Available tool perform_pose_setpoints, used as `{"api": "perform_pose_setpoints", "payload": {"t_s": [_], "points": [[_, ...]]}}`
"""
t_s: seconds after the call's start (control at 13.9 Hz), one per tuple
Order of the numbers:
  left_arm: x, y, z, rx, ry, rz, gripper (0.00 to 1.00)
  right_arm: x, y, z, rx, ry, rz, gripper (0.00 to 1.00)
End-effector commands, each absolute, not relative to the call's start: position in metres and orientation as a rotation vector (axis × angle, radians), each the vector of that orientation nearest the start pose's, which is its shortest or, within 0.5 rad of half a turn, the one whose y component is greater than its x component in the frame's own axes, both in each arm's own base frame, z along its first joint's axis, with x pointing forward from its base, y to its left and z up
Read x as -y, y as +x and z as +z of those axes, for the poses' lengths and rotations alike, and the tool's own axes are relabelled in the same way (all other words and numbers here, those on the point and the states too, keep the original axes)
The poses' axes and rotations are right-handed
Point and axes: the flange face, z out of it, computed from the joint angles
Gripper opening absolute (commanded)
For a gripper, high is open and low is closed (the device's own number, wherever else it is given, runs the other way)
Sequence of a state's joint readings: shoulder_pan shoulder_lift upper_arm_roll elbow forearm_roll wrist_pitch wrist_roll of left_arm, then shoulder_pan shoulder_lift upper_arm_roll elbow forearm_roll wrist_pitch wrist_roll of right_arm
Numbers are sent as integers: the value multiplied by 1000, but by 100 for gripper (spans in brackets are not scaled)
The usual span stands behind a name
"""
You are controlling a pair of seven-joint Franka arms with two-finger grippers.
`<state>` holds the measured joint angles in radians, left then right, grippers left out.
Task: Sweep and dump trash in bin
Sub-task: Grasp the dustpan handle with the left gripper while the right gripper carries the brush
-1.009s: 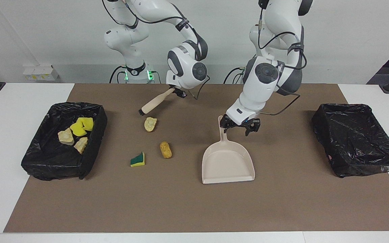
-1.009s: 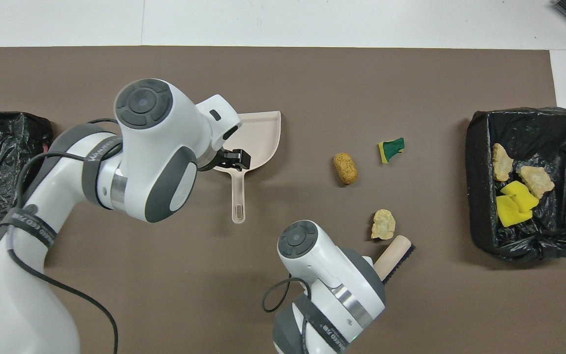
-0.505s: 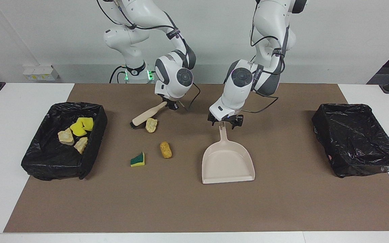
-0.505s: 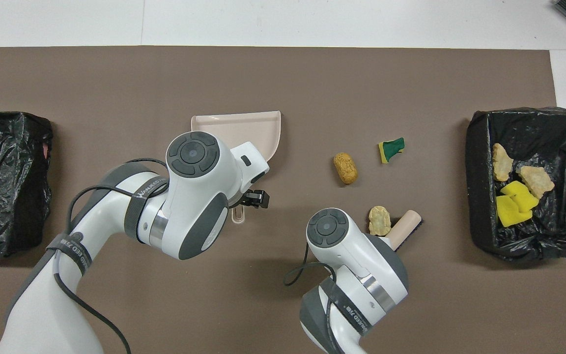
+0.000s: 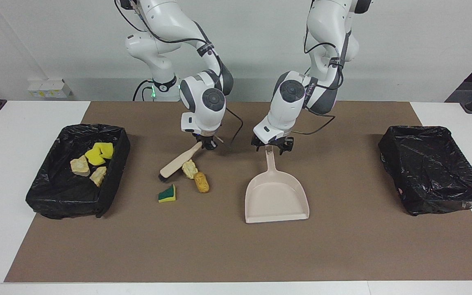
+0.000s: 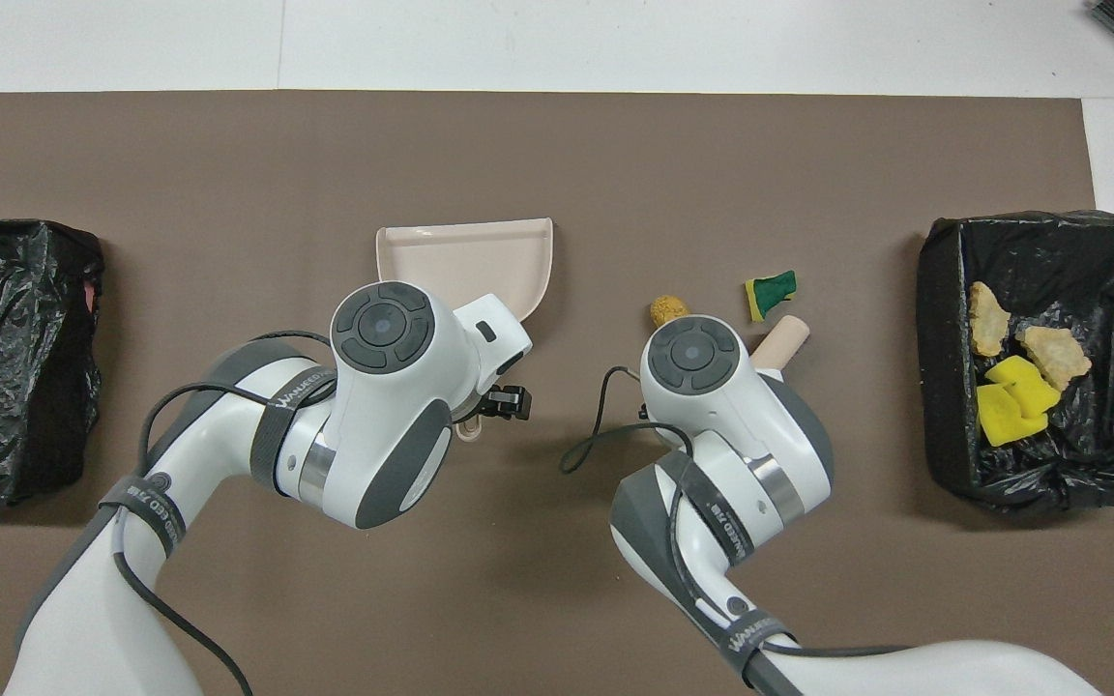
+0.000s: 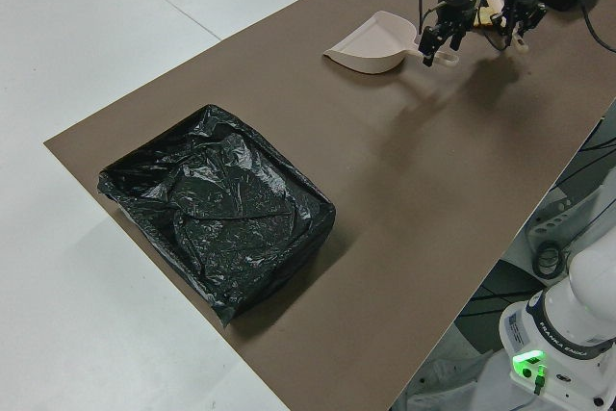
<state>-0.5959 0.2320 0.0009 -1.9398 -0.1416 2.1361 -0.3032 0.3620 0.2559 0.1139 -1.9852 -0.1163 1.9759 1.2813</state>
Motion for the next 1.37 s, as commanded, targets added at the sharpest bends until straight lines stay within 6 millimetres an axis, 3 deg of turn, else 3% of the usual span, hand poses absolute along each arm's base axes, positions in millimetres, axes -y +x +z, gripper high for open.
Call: {"api": "perform_pose_setpoints", "payload": {"t_s": [0.0, 0.22, 0.36, 0.58, 0.72, 0.87, 1.08, 1.23, 1.3], "points": [[339, 488, 362, -324, -3231, 126, 0, -251, 546, 340, -1180, -3087, 219, 0], [338, 487, 362, -337, -3227, 137, 0, -203, 561, 390, -1078, -3031, 315, 0], [335, 491, 362, -375, -3222, 134, 0, -181, 566, 411, -976, -3056, 320, 0], [309, 508, 374, -561, -3194, 96, 0, -159, 580, 418, -747, -3106, 300, 0], [292, 520, 382, -713, -3103, 71, 0, -139, 590, 417, -530, -3148, 295, 0], [270, 531, 388, -907, -2987, 38, 0, -115, 597, 417, -430, -3178, 262, 0], [213, 546, 410, -1226, -2857, 56, 0, -69, 605, 411, -204, -3192, 285, 0], [178, 548, 419, -1444, -2765, 137, 0, -64, 605, 411, -168, -3194, 286, 0], [171, 544, 418, -1556, -2713, 186, 0, -65, 604, 409, -159, -3196, 295, 0]]}}
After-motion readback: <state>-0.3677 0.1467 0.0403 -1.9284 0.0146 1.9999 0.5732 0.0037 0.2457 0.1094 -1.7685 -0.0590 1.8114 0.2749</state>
